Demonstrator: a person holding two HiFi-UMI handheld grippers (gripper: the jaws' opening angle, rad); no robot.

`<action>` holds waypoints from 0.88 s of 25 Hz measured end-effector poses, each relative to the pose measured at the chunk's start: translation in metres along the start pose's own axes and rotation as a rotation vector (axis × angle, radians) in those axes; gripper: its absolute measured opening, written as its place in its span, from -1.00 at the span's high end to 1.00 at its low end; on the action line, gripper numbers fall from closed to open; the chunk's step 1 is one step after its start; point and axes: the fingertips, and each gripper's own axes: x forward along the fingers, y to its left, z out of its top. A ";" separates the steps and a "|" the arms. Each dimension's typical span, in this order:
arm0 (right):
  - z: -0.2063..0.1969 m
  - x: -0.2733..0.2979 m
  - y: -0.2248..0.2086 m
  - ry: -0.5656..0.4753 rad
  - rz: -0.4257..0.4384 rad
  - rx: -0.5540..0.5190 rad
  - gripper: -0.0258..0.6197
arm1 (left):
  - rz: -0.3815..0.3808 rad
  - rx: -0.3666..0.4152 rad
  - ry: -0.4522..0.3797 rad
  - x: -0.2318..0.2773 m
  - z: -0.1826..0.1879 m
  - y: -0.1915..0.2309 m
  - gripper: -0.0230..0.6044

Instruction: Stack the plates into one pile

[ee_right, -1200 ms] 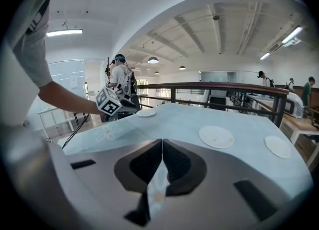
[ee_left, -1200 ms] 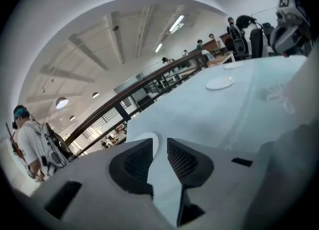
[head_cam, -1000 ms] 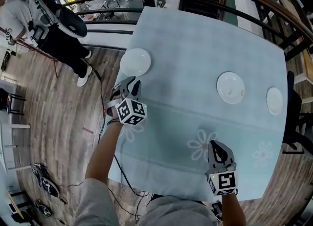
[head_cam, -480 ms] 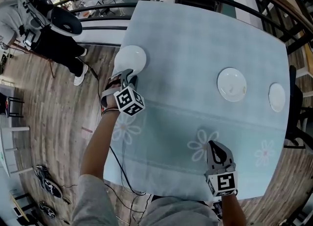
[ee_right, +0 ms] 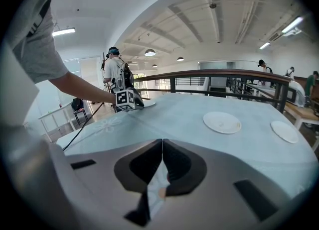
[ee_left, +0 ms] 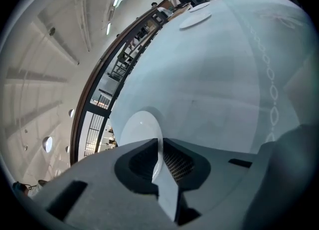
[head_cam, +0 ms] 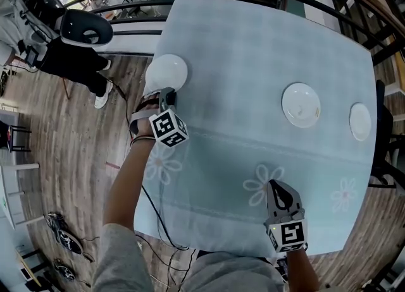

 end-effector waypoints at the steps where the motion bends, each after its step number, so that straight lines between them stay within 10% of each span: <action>1: 0.000 0.000 0.001 0.000 0.001 -0.001 0.84 | -0.004 -0.006 0.000 -0.001 0.000 0.000 0.78; 22: 0.021 -0.029 -0.015 -0.055 -0.046 -0.019 0.84 | 0.185 -0.036 -0.103 -0.053 0.053 0.061 0.85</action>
